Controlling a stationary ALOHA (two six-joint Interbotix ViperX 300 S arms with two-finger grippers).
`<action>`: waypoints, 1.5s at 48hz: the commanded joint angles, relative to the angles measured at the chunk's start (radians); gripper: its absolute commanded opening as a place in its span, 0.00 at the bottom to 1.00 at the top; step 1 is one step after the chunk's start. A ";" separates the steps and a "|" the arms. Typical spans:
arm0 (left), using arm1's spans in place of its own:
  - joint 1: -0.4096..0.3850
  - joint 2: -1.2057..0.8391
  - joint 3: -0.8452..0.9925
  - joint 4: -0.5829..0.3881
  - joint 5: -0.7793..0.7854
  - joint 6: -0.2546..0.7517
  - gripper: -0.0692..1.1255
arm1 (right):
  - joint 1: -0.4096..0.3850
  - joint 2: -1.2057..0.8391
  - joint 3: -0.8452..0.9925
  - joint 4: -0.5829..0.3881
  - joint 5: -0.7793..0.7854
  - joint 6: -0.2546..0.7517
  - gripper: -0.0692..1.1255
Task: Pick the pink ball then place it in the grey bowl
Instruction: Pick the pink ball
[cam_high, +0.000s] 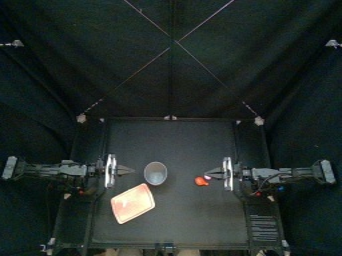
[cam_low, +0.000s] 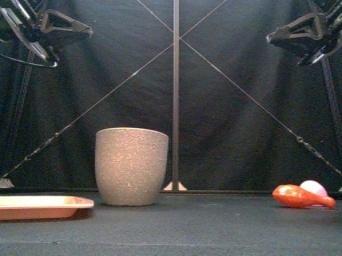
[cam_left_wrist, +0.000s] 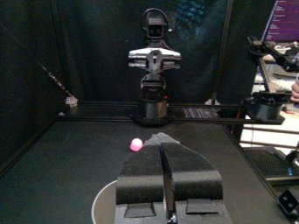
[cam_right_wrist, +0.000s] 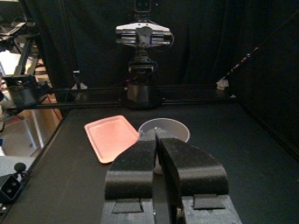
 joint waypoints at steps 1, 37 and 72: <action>0.002 0.014 -0.017 -0.002 -0.035 0.002 0.05 | -0.029 0.035 -0.005 0.006 0.005 0.006 0.11; 0.015 0.014 -0.012 -0.005 -0.046 0.002 0.05 | -0.310 0.235 0.057 0.083 0.506 0.020 0.94; 0.025 0.014 0.011 -0.003 -0.046 0.000 0.05 | -0.313 0.506 0.002 0.138 0.540 0.017 0.94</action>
